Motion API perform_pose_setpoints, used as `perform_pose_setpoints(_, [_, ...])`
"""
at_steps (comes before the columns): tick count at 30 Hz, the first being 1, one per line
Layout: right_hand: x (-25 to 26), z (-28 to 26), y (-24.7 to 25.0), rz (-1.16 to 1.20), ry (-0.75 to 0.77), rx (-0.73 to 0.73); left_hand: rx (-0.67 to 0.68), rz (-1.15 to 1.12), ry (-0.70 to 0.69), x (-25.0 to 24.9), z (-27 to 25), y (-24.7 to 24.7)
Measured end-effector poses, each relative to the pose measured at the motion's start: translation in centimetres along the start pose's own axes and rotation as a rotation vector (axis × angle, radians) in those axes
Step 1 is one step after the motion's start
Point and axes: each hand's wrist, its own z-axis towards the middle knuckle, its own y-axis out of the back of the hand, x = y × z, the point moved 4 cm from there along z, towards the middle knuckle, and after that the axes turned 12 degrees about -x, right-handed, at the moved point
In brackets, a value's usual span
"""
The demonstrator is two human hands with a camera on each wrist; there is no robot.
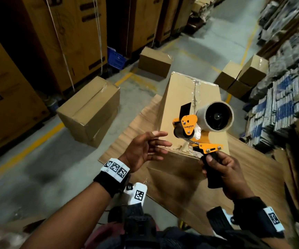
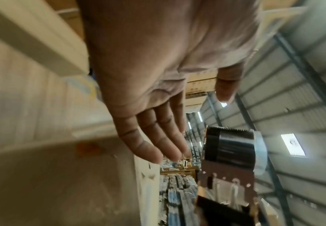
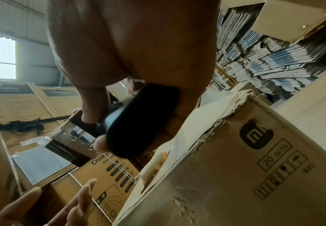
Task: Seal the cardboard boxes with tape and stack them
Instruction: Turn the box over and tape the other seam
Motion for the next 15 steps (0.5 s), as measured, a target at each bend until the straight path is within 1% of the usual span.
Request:
perform_pose_setpoints(1, [0.2,0.1,0.1,-0.007,0.007,0.001,-0.017,-0.036,0.047,-0.1,0.2,-0.3])
perform_pose_setpoints(2, [0.3,0.3,0.2,-0.015,0.011,0.004,-0.04,-0.027,0.058,-0.3,0.4,-0.8])
perform_pose_setpoints(5, [0.1,0.8,0.7,-0.028,0.02,0.024,-0.123,0.087,-0.048,-0.3,1.1,-2.6])
perform_pose_setpoints(7, [0.0,1.0,0.9,-0.031,0.023,0.042,-0.161,0.097,-0.105,-0.1,1.6,-3.6])
perform_pose_setpoints(10, [-0.1,1.2,1.2,-0.02,0.022,0.052,-0.177,0.09,-0.142,-0.1,2.1,-4.3])
perform_pose_setpoints(12, [-0.3,1.5,1.8,-0.006,0.02,0.034,-0.189,0.075,-0.172,-0.1,2.3,-4.3])
perform_pose_setpoints(15, [-0.8,2.4,2.9,0.014,0.025,0.021,-0.134,0.056,-0.186,0.5,2.3,-4.8])
